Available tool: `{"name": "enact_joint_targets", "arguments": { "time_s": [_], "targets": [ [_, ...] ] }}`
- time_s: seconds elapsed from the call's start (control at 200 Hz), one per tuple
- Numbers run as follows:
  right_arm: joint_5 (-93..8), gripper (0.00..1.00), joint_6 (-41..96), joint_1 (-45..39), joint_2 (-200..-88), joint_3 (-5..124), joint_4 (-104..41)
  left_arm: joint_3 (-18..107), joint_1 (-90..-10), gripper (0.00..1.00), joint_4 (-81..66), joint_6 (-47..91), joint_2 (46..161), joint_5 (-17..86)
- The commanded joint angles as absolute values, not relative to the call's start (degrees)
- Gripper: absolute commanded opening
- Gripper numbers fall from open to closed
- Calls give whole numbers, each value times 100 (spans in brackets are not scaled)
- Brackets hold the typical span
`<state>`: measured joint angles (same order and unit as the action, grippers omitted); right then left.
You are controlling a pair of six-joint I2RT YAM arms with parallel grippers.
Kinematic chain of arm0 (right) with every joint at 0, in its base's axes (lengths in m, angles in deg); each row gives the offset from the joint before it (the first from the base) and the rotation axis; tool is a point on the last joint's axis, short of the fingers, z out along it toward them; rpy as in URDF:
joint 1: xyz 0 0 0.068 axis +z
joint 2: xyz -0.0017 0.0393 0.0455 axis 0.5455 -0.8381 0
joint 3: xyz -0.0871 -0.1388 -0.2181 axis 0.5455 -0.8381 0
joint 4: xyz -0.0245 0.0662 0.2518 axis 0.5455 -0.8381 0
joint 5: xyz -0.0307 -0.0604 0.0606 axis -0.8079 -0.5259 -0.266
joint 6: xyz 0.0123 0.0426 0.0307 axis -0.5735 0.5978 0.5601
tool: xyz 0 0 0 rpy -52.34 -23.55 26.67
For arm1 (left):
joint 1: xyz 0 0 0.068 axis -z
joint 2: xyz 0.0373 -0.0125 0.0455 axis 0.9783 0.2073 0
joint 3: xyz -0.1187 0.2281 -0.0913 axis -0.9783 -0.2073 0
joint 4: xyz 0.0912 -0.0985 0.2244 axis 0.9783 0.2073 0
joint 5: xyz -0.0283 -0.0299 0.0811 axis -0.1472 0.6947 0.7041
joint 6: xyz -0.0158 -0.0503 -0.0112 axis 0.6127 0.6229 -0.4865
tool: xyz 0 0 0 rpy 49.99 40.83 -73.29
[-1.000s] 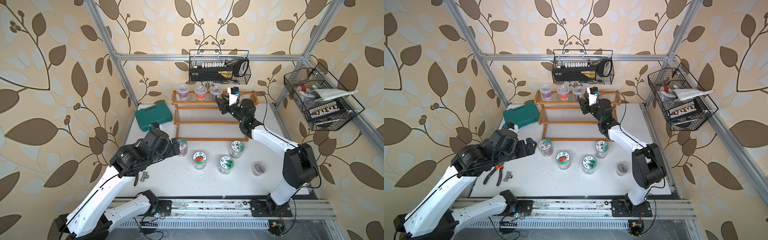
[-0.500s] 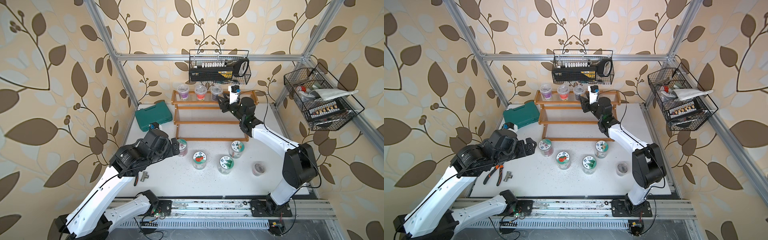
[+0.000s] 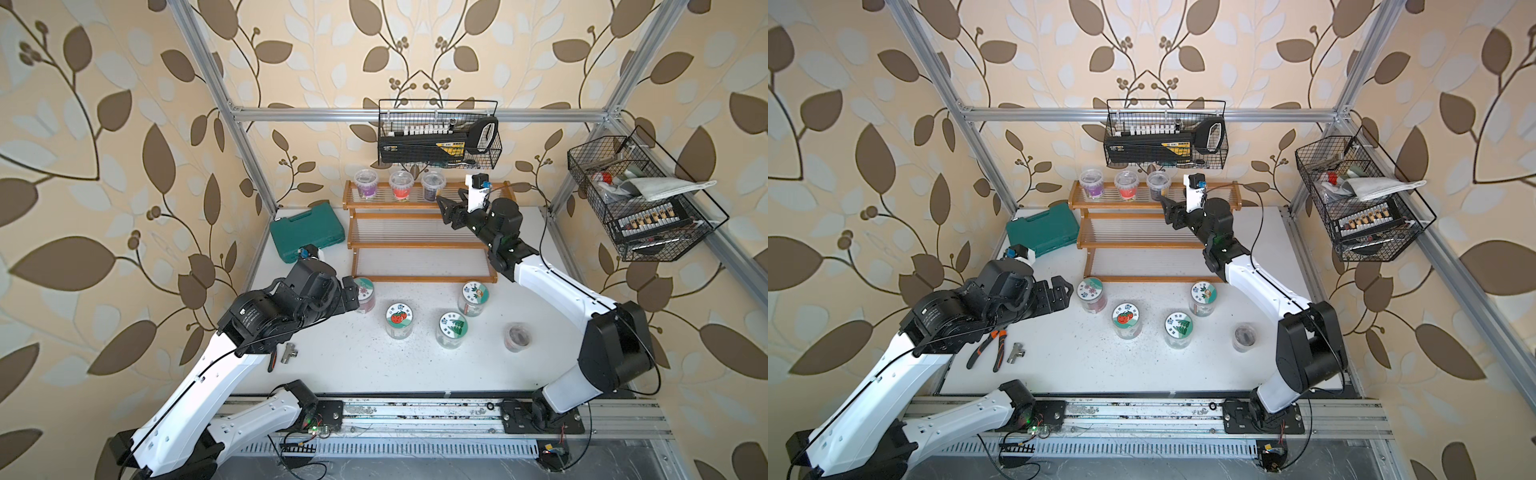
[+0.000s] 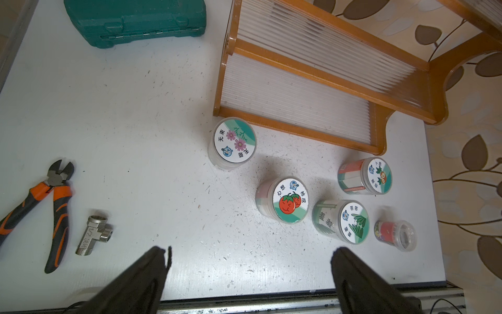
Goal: Place the seed container on the shelf
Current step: Place the seed jar on the shelf, then pick up the seed jar at the center of the board.
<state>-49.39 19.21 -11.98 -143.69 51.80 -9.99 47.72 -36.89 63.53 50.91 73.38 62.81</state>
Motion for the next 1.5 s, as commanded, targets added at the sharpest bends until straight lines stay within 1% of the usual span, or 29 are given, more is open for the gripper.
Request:
{"name": "enact_joint_targets", "arguments": {
  "time_s": [0.0,0.075,0.17,0.32,0.435,0.515,0.635,0.715,0.765,0.855,1.15,1.3,1.495],
  "targets": [
    [-5000,80,2134,-1234,-13762,4890,-1290,4845,-3778,98,6114,4926,7156,6238],
    [-4995,82,2208,-1260,-13414,4830,-1708,4847,-3778,98,6022,4894,7069,6228],
    [-4983,85,2342,-1317,-13059,4954,-2569,4872,-3778,98,5983,4828,7075,6128],
    [-4804,99,2473,-1384,-12664,5314,-4160,4914,-3778,98,5856,4568,7148,5698],
    [-4650,99,2544,-1425,-12438,5491,-5182,4679,-3778,98,5367,4367,7036,4960],
    [-4623,99,2593,-1460,-12287,5508,-5760,4649,-3774,98,5214,4390,7091,4695],
    [-4626,99,2704,-1634,-12118,5596,-6654,4651,-3778,98,5073,4395,7363,4250],
    [-4608,99,2790,-1805,-12006,5638,-7176,4553,-3741,98,4756,4426,7597,3684],
    [-4606,99,2824,-1916,-11906,5645,-7467,4489,-3643,98,4527,4481,7762,3548],
    [-4642,99,2880,-2127,-11717,5661,-7896,4559,-3294,98,4290,4497,8134,3588],
    [-4882,99,2856,-2612,-11072,5497,-8689,5325,-1920,98,3577,4264,9651,4267],
    [-5054,99,2904,-2709,-10893,5584,-8962,5783,-1405,98,3361,4083,10588,4672],
    [-5386,99,2912,-2809,-10819,5724,-9331,5981,-930,98,2720,3909,11520,5127]
  ]
}}
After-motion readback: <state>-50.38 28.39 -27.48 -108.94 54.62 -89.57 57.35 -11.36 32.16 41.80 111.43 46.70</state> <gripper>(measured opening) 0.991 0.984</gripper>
